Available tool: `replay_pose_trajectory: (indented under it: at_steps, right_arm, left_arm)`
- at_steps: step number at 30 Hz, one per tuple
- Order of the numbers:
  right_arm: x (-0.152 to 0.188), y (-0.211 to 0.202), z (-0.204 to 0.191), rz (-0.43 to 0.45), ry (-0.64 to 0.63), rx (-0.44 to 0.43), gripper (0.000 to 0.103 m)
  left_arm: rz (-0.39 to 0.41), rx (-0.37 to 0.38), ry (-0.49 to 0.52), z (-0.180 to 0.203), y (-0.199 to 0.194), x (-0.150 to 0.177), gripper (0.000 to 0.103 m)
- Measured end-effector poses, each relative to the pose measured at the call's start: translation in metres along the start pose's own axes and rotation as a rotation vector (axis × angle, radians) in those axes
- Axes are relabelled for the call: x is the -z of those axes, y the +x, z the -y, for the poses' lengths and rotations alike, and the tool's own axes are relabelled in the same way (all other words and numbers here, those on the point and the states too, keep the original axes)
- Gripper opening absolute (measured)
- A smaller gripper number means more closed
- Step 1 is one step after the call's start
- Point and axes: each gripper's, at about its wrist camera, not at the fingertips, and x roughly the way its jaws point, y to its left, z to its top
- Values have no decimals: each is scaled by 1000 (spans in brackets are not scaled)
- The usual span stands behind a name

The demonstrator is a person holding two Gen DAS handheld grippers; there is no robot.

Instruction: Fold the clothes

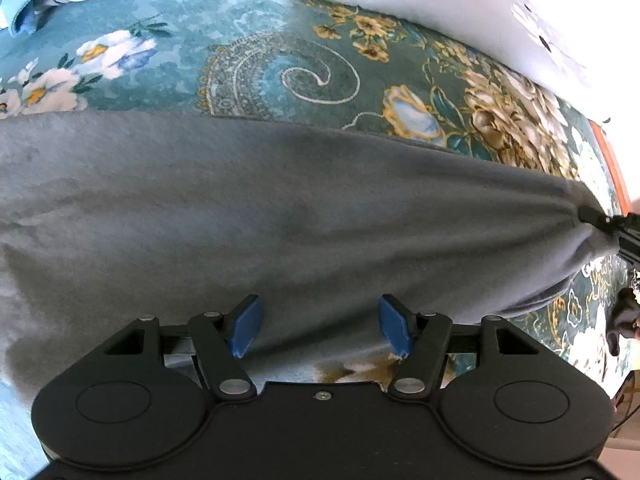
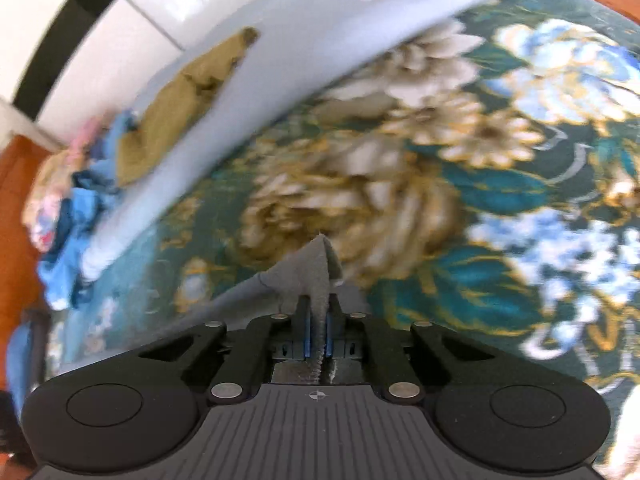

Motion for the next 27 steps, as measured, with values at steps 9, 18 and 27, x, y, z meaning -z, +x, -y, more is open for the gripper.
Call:
replay_pose_trajectory:
  at_steps: [9, 18, 27]
  right_arm:
    - [7, 21, 10, -76, 14, 65, 17]
    - [-4, -20, -29, 13, -199, 10, 36]
    - [-3, 76, -142, -258, -619, -156, 36]
  left_arm:
    - [7, 7, 5, -1, -5, -3, 63]
    - [66, -57, 232, 7, -14, -54, 63]
    - [-76, -167, 489, -54, -16, -98, 63]
